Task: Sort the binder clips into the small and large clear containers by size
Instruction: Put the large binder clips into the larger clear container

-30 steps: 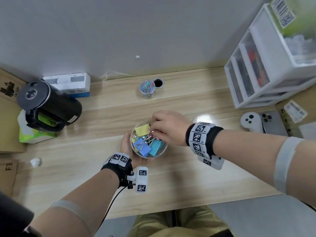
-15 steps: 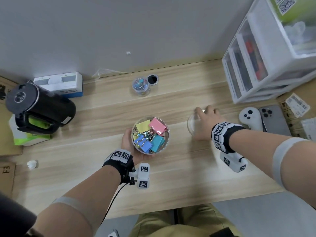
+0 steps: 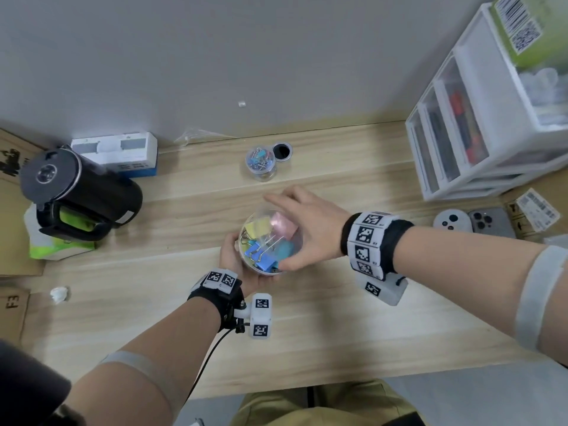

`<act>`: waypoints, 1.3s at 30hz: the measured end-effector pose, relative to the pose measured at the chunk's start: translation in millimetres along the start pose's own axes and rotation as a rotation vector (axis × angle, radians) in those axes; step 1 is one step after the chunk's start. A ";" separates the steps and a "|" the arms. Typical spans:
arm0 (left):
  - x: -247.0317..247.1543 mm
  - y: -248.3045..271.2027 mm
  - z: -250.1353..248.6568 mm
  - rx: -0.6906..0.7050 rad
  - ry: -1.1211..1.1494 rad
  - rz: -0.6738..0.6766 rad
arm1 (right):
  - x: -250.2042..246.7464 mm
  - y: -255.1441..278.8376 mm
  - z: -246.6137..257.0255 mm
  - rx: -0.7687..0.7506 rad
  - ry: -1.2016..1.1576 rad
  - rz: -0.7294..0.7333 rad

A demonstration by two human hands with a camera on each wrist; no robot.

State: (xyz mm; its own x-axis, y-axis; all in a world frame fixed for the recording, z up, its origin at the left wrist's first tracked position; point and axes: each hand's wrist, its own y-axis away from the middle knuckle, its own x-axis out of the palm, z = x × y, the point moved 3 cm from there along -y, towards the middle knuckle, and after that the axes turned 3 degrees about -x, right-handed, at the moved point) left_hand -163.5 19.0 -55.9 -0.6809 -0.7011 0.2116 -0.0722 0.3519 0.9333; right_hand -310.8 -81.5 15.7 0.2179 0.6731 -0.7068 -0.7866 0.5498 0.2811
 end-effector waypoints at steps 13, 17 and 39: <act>-23.2 -9.7 -4.5 0.018 -0.032 0.006 | 30.0 -22.9 40.7 0.048 0.305 0.064; -28.7 -14.1 -3.6 -0.007 -0.081 -0.003 | 27.4 -26.8 39.8 0.162 0.163 0.049; -6.5 -12.1 -17.1 -0.010 -0.262 -0.029 | 36.2 -29.2 24.0 0.442 0.092 -0.009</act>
State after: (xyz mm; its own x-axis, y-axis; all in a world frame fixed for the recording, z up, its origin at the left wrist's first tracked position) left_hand -145.7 8.6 -63.6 -0.8445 -0.5254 0.1036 -0.0882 0.3273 0.9408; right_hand -266.1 -61.2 -2.5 0.1558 0.6312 -0.7598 -0.4585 0.7275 0.5104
